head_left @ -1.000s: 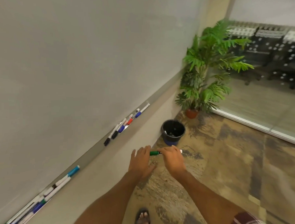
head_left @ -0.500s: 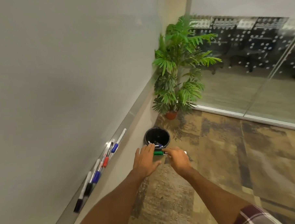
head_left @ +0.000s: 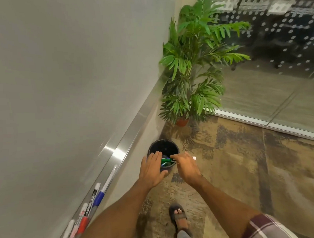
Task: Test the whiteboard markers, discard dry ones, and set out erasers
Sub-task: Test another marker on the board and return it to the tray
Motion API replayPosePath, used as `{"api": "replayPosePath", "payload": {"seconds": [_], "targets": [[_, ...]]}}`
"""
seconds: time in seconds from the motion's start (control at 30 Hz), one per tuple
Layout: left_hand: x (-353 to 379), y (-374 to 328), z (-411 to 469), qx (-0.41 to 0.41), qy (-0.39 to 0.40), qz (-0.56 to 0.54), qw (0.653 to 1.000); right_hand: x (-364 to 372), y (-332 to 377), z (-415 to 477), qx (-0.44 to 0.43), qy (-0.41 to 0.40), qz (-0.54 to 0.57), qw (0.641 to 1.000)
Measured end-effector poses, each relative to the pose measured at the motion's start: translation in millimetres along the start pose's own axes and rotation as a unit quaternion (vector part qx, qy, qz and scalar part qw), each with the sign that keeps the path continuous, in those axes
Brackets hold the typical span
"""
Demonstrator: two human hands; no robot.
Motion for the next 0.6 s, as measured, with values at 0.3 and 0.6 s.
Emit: {"api": "replayPosePath", "payload": {"seconds": [0.3,0.6], "targets": [[49,14,165,-0.071,0.037,-0.035,0.996,50,-95,156,-0.037,0.091,-0.013,0.995],[116,44,252,-0.116,0.058,-0.032,0.991,127,-171,237,-0.063,0.196,-0.027,0.978]]}}
Point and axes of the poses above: each hand's wrist, its own z-axis towards the middle knuckle, its own x-axis out of the palm, y = z × x, the point moved 3 cm from there along z, towards the middle knuckle, and after that the axes turned 10 degrees about z, right-handed, at the moved point
